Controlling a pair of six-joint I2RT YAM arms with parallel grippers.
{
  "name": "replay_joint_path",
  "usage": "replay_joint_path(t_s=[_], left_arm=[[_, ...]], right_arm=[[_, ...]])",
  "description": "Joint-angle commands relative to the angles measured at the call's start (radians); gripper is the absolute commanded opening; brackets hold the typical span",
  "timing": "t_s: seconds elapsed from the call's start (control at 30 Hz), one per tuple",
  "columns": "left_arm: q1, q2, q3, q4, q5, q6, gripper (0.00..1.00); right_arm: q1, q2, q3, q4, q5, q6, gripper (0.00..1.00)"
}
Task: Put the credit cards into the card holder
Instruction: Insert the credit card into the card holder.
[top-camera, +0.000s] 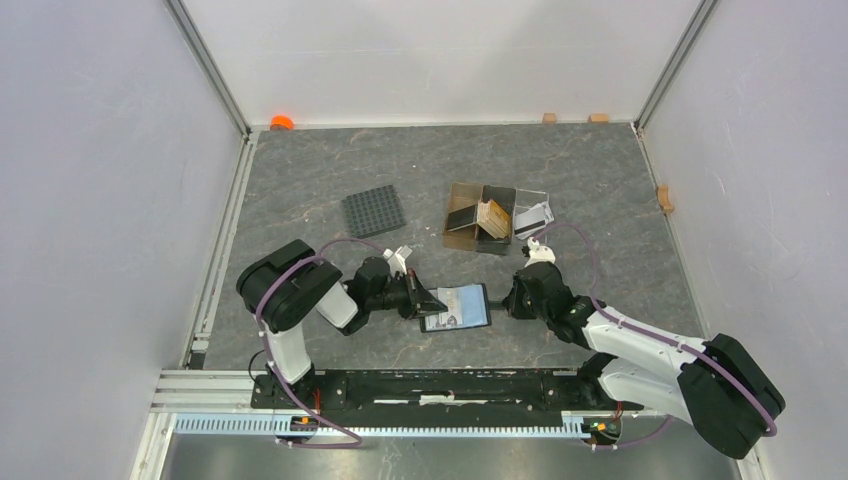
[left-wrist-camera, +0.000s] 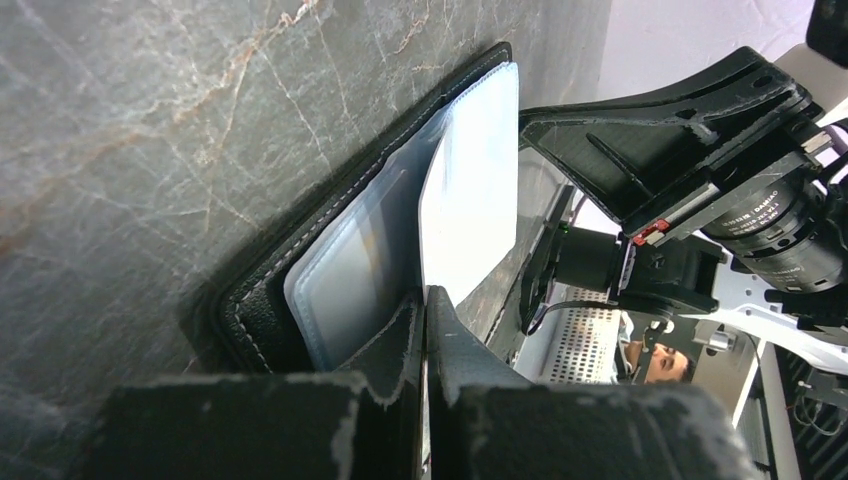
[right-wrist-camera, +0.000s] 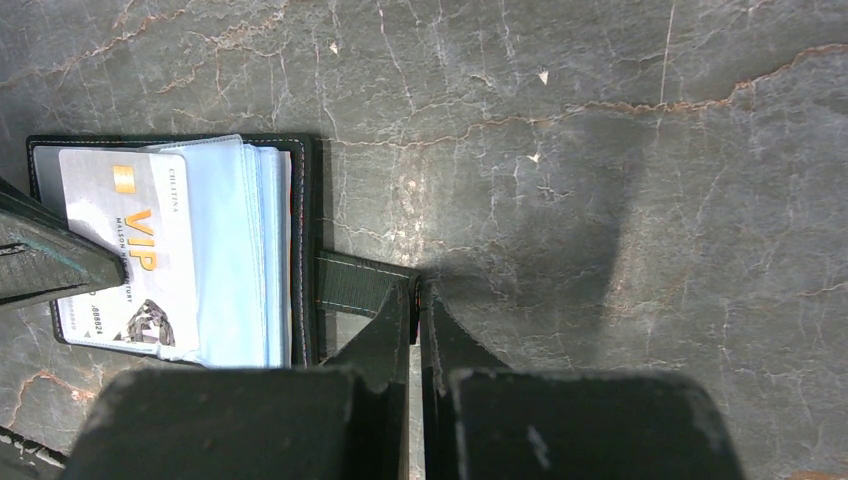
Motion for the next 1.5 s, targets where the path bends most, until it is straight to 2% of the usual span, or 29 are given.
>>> replay_joint_path(t_s=[0.0,0.17,0.67,0.97,1.47], left_arm=[[0.013,-0.025,0.027,-0.225,-0.066,0.138,0.02],[0.018,-0.057,0.049,-0.309,-0.064,0.18,0.02],[0.041,-0.115,0.053,-0.382,-0.057,0.21,0.02],[0.024,-0.049,0.031,-0.253,-0.05,0.154,0.02],[-0.065,0.042,-0.001,-0.02,-0.135,0.023,0.02]], right_arm=[[0.006,-0.006,-0.001,-0.027,0.032,-0.002,0.0],[0.006,-0.006,0.003,-0.031,0.037,-0.003,0.0],[0.011,-0.008,0.007,-0.04,0.046,-0.005,0.0],[0.014,-0.006,0.008,-0.039,0.046,-0.003,0.0],[0.028,-0.001,0.01,-0.035,0.05,0.004,0.0]])
